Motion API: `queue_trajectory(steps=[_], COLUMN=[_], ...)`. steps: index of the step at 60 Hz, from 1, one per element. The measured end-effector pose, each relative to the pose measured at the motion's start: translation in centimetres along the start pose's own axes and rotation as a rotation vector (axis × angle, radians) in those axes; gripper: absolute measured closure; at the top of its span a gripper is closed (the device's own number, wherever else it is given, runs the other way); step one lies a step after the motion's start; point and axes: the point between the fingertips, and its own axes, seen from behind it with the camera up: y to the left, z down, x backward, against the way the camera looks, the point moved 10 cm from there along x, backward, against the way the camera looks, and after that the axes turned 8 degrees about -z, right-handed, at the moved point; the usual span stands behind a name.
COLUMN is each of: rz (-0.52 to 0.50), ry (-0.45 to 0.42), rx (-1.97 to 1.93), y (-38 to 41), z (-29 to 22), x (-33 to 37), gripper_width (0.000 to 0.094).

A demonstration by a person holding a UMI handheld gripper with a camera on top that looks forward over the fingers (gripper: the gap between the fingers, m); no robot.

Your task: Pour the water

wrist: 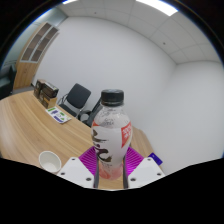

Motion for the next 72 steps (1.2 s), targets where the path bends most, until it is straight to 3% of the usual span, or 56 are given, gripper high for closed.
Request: queue_trajectory(steps=[17, 36, 49, 60, 67, 69, 72], rz=[-0.222, -0.301, -0.295, -0.300, -0.292, -0.277, -0.258], ry=[-0.033, 0.067, 0.044, 0.082, 0.137, 0.149, 0.165], rx=[-0.427, -0.546, -0.560, -0.526, -0.505, -0.503, -0.500], y=[0.9, 3.9, 4.8, 5.2, 5.0, 4.8, 4.6], z=[8.0, 15.9, 17.4, 17.3, 16.9, 16.5, 15.7], x=[-4.1, -7.9, -7.7, -7.4, -6.2, -5.5, -4.2], gripper_width=[0.0609, 0.0609, 0.0585, 0.0411, 0.0065, 0.0101, 0.0078])
